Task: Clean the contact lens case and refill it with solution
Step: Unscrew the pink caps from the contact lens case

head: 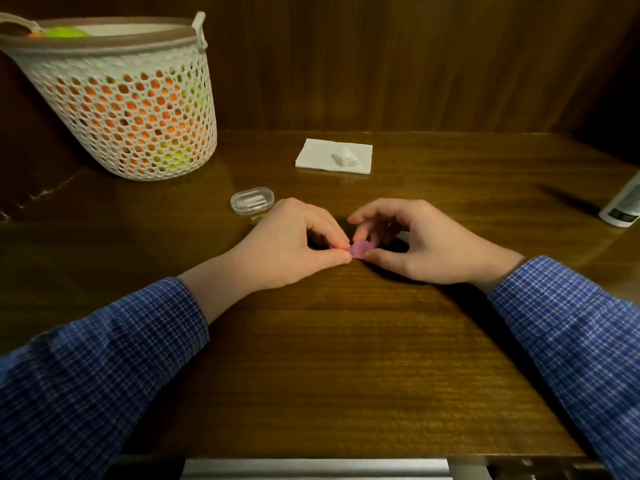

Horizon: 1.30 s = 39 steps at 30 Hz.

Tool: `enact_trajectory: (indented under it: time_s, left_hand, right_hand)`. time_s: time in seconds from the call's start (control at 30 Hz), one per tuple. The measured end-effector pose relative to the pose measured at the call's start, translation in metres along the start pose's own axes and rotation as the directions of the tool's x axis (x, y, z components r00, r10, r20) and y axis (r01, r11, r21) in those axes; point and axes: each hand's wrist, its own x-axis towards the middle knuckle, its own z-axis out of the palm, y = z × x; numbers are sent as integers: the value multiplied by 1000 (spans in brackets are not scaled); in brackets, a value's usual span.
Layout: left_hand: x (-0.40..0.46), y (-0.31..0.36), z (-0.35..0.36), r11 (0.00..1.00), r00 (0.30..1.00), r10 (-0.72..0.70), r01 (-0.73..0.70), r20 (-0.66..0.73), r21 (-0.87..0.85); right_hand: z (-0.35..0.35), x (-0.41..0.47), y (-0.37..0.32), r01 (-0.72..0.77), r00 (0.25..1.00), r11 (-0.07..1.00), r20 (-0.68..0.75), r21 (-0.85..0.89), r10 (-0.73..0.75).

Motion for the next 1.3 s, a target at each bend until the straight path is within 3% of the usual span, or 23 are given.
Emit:
enact_trajectory:
  time_s: [0.17,0.5,0.7,1.0,1.17,1.3]
  left_hand:
    - [1,0,0,1000,1000,-9,9,-3,7]
    - [0,0,0,1000,1000,-15,15,-1,-5]
    - [1,0,0,1000,1000,-8,8,2,-7]
    - [1,-1,-1,1000,1000,-10,10,4,-2]
    - [1,0,0,1000,1000,-17,17,4,-2]
    - [1,1,0,1000,1000,-19,19,5,0]
  right_hand:
    - [4,2,-1,-17,998,991,-56,-131,10]
    - [0,0,1,-4,1000,1000,-6,9,4]
    - [6,2,0,-19,999,996,-50,-89,15]
    - [4,1,0,-5,1000,1000,0,-8,5]
    - [6,2,0,-56,995,997,-90,-60,51]
    - [4,1,0,-48,998,998,-47,36,50]
